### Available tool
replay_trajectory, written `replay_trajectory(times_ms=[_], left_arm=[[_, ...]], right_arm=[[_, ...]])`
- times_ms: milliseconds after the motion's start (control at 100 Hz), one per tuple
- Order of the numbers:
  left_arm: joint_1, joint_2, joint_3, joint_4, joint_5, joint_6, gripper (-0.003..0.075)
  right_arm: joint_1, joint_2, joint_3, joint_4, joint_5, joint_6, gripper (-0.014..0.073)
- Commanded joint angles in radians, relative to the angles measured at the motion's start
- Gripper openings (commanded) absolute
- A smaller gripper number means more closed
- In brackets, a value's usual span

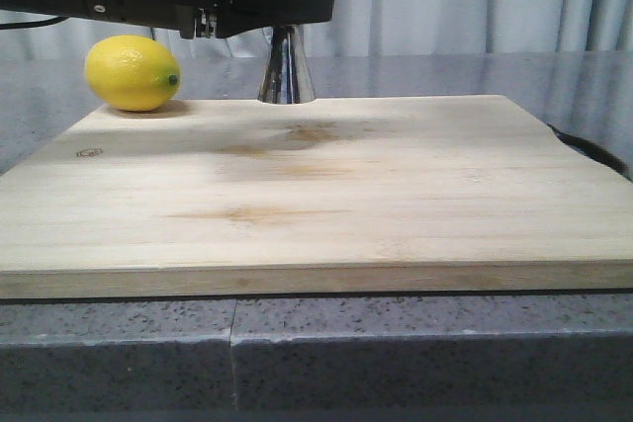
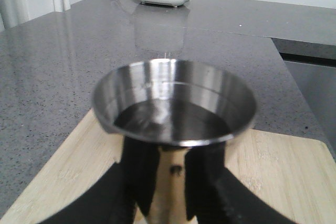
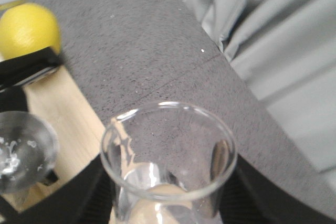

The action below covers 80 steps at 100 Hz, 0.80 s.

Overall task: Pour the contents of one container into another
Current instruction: 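Tilt the beaker upright and carry it back with the right gripper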

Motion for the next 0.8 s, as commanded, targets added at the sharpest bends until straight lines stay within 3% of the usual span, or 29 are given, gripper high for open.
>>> replay_trajectory(times_ms=[0, 240, 480, 590, 790], left_arm=[[-0.010, -0.046, -0.029, -0.087, 0.097, -0.008, 0.0187], [-0.010, -0.046, -0.029, -0.087, 0.097, -0.008, 0.0187], [-0.010, -0.046, -0.029, -0.087, 0.097, -0.008, 0.0187], [-0.010, -0.046, -0.029, -0.087, 0.097, -0.008, 0.0187], [-0.010, -0.046, -0.029, -0.087, 0.097, -0.008, 0.0187]], right_arm=[[-0.084, -0.073, 0.023, 0.123, -0.135, 0.009, 0.0303], [-0.243, -0.155, 0.263, 0.290, -0.398, 0.009, 0.0303], [-0.290, -0.187, 0.546, 0.485, -0.752, 0.009, 0.0303], [-0.290, -0.185, 0.649, 0.510, -0.871, 0.039, 0.0303], [-0.288, -0.174, 0.768, 0.482, -1.002, 0.213, 0.0303]])
